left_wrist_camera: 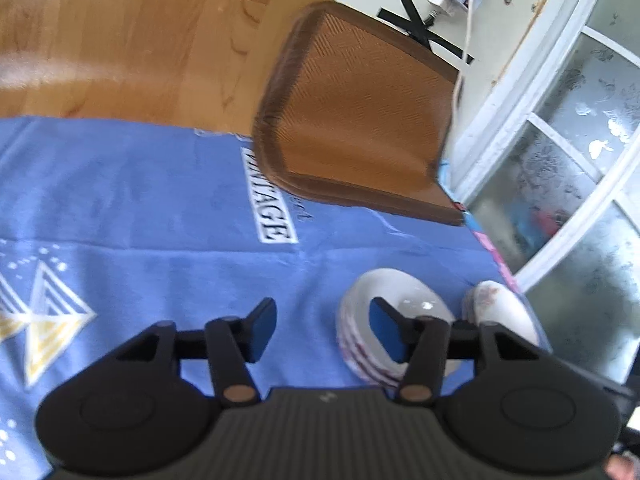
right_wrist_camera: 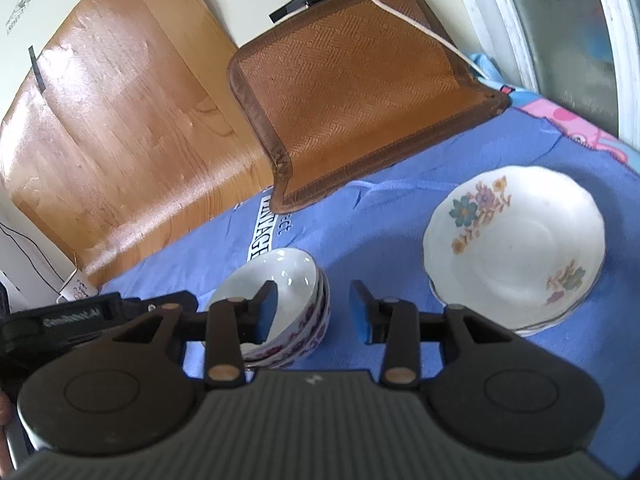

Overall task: Organize plates and bowls
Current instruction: 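Close both tools on the rim of the stacked white bowls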

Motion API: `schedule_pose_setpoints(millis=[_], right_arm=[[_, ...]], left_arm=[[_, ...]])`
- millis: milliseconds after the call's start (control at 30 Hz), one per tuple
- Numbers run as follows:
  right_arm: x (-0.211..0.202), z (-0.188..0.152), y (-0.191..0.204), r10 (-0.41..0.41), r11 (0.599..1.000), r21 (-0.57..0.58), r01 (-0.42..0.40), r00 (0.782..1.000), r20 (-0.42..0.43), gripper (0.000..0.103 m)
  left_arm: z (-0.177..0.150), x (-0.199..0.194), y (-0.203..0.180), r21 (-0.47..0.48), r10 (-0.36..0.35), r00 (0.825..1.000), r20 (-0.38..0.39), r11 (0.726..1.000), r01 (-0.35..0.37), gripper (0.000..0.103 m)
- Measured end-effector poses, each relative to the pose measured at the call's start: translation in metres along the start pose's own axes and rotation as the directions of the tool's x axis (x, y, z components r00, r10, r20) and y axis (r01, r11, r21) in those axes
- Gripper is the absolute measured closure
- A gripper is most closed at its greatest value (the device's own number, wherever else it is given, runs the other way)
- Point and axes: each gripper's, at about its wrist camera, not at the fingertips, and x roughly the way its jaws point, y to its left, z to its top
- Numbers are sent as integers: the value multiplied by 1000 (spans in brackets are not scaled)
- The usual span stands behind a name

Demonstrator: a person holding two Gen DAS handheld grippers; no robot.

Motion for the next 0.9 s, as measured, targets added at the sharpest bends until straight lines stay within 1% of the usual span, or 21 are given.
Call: schedule_pose_setpoints(millis=[167, 267, 367, 467, 567, 667, 833, 900], right_arm=[[5, 2, -4, 12, 1000, 26, -12, 1000, -28, 59], [11, 7, -8, 40, 998, 50, -37, 997, -72, 57], [21, 15, -15, 82, 994, 80, -71, 987, -141, 57], [30, 20, -20, 108, 989, 122, -85, 974, -200, 57], [36, 22, -24, 127, 983, 156, -92, 964, -233, 57], [40, 22, -25, 140, 979, 179, -96, 957, -252, 57], [46, 20, -24, 152, 976, 195, -100, 951, -270, 58], [49, 20, -25, 153, 977, 187, -103, 949, -277, 62]], left_arm=[[0, 17, -8, -5, -28, 998, -51, 1000, 28, 43], [0, 27, -7, -27, -45, 995, -85, 999, 43, 41], [0, 35, -3, -51, -60, 992, -113, 997, 54, 41], [1, 43, 5, -103, -92, 986, -141, 992, 78, 41], [0, 51, 11, -151, -123, 978, -166, 984, 98, 42], [-3, 55, 12, -160, -132, 977, -170, 981, 105, 42], [-5, 55, 13, -163, -133, 978, -158, 981, 107, 50], [-6, 55, 15, -177, -135, 978, -158, 978, 106, 61]])
